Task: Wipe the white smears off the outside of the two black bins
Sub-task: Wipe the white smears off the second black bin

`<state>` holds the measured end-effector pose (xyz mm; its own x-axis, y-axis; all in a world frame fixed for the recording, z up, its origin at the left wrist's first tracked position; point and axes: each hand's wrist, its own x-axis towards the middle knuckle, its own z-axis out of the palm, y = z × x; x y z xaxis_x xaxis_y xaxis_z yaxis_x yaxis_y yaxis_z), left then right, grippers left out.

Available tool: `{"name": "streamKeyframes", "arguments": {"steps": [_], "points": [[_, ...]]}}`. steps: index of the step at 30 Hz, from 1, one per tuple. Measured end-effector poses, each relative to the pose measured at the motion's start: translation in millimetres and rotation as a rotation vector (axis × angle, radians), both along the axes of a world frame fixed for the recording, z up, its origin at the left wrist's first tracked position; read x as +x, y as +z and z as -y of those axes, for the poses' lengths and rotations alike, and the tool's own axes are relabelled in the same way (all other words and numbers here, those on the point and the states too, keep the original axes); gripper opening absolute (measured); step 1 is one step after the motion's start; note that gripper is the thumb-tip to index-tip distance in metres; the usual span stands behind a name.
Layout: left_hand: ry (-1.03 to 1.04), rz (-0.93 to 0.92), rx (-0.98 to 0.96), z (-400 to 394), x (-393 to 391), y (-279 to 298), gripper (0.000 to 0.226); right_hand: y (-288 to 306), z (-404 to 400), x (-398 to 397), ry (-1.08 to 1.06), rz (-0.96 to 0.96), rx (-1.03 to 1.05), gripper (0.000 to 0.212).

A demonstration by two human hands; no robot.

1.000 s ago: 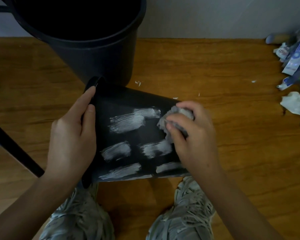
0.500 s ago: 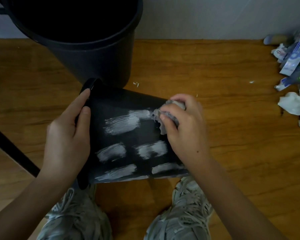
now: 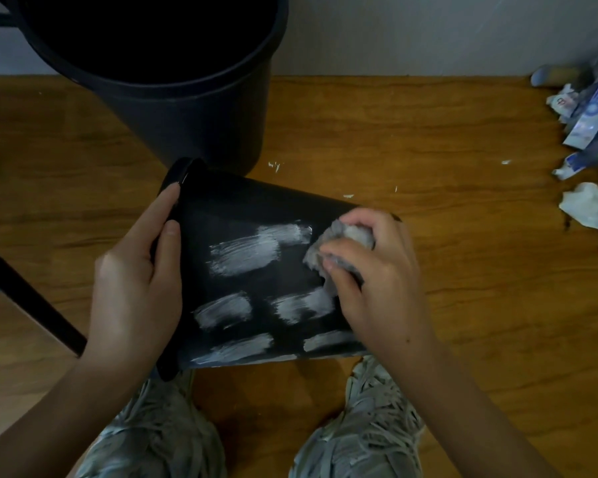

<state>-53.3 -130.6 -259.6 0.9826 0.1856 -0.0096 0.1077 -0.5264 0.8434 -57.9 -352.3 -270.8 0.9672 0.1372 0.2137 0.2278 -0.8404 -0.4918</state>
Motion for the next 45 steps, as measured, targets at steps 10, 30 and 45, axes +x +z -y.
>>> {"name": "streamKeyframes", "arguments": {"steps": [10, 30, 45], "points": [[-0.007, -0.013, -0.024, -3, -4, -1, 0.038, -2, 7, 20, -0.082, -0.077, -0.013, 0.012], [0.013, -0.024, -0.01, 0, 8, -5, 0.041, -8, 15, -6, -0.048, 0.042, 0.008, 0.01], [0.006, 0.007, 0.035, -2, 1, -12, 0.04, -6, 23, 4, -0.105, 0.0, -0.008, 0.011]]}}
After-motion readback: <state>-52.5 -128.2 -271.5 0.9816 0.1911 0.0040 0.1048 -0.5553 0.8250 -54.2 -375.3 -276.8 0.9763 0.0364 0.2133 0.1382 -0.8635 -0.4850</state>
